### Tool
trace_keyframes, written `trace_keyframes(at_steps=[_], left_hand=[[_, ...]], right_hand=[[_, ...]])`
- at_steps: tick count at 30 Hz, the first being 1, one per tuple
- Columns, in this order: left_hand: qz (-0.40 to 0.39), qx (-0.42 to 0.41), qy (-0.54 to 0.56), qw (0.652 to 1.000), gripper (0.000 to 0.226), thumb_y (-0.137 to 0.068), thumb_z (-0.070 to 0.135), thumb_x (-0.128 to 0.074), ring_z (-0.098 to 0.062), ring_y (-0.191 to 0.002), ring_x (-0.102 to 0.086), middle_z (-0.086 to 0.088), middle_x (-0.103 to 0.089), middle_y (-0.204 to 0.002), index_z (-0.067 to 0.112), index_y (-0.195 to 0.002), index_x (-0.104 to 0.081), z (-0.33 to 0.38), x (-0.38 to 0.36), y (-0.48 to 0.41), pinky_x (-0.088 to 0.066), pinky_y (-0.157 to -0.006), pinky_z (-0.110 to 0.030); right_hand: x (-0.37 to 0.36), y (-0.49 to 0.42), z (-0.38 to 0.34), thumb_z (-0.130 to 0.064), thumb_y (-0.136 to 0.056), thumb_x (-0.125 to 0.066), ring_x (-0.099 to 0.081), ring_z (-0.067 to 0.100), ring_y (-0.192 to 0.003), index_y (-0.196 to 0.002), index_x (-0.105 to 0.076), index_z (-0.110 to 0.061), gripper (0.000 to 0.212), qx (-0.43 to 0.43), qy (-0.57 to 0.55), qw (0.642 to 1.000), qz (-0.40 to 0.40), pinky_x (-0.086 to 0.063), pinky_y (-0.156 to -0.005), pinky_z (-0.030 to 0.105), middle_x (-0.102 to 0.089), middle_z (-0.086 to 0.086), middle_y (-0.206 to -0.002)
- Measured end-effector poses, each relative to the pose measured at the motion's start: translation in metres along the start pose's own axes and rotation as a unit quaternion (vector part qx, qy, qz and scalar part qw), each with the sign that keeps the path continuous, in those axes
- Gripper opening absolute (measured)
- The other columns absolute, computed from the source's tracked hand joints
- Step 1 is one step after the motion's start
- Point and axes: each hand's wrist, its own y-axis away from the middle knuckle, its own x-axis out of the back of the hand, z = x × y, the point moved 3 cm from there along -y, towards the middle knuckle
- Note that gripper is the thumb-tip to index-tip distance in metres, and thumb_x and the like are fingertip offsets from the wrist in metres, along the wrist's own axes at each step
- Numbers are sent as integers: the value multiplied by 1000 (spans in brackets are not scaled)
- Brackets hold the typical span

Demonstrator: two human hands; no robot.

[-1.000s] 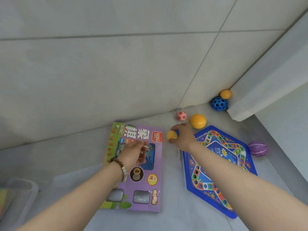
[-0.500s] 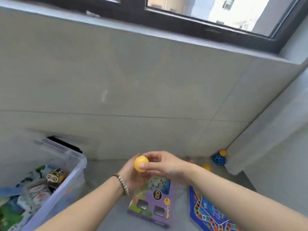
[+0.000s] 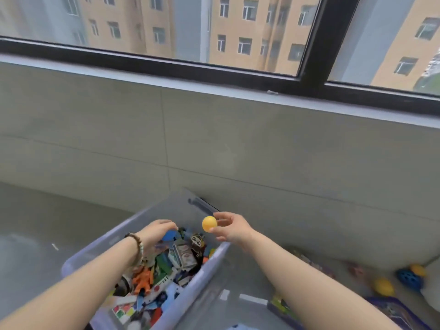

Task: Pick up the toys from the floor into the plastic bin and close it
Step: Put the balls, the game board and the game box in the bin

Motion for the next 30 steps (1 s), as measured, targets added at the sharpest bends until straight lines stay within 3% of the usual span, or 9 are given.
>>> trace_keyframes(at_steps=[2, 4, 9, 13, 18, 20, 24, 27, 30], left_hand=[[4, -13, -69, 998, 64, -88, 31, -61, -29, -127, -41, -9, -30, -148, 17, -143, -30, -1, 15, -6, -39, -97, -40], [5, -46, -113, 993, 83, -84, 48, -59, -27, -141, -24, -5, -16, -156, 22, -149, -14, 10, 13, -9, -26, -112, -44], [-42, -125, -179, 975, 79, -86, 52, -53, -22, -139, -27, -3, -23, -154, 17, -148, -20, 56, -60, -10, -25, -111, -35], [-127, -161, -235, 950, 75, -87, 50, -54, -18, -128, -42, -4, -36, -148, 9, -145, -29, 84, -167, -16, -30, -103, -25], [-240, -161, -310, 906, 80, -84, 55, -53, -19, -135, -37, -5, -37, -148, 8, -144, -31, 76, -321, -32, -26, -111, -27], [-279, -153, -347, 883, 82, -84, 55, -53, -20, -136, -36, -7, -33, -150, 8, -145, -28, 64, -377, -44, -26, -111, -28], [-316, -141, -390, 853, 91, -79, 61, -55, -22, -136, -35, -6, -26, -153, 13, -147, -19, 36, -464, -73, -32, -109, -32], [-317, -145, -377, 858, 89, -80, 57, -57, -24, -137, -32, -6, -24, -153, 17, -148, -17, 14, -517, -101, -34, -109, -38], [-296, -174, -380, 859, 89, -79, 53, -62, -23, -138, -30, -6, -22, -153, 19, -147, -17, -9, -562, -128, -30, -112, -37]], right_hand=[[-4, 1, 5, -22, -81, -72, -50, 19, -121, -143, -34, -17, 72, -30, 27, 999, -28, -49, -91, 29, -42, 9, -139], [15, 7, 11, -35, -79, -72, -42, 17, -129, -146, -29, -22, 80, -43, 65, 996, -52, -41, -104, 30, -35, 3, -145], [127, 29, 34, -42, -76, -73, -46, 15, -123, -141, -39, -23, 76, -47, 105, 993, 42, -39, -104, 28, -41, 1, -144], [233, 66, 80, -41, -76, -73, -35, 16, -135, -138, -43, -23, 72, -73, 95, 987, 109, -33, -112, 36, -34, 2, -149], [341, 127, 168, -36, -76, -74, -52, 20, -118, -139, -40, -19, 73, -156, 59, 968, 187, -45, -94, 28, -43, 9, -142], [378, 144, 202, -38, -77, -73, -50, 17, -113, -141, -38, -20, 75, -178, 45, 956, 227, -44, -86, 24, -43, 7, -142], [427, 153, 275, -42, -77, -71, -48, 14, -105, -142, -34, -25, 77, -208, 1, 935, 287, -46, -72, 20, -39, 6, -146], [441, 136, 333, -42, -74, -74, -47, 19, -122, -141, -36, -25, 78, -205, -46, 924, 320, -48, -88, 28, -32, 5, -150], [447, 111, 383, -40, -78, -72, -47, 16, -118, -139, -38, -23, 72, -203, -44, 925, 319, -41, -82, 21, -37, 1, -146]])
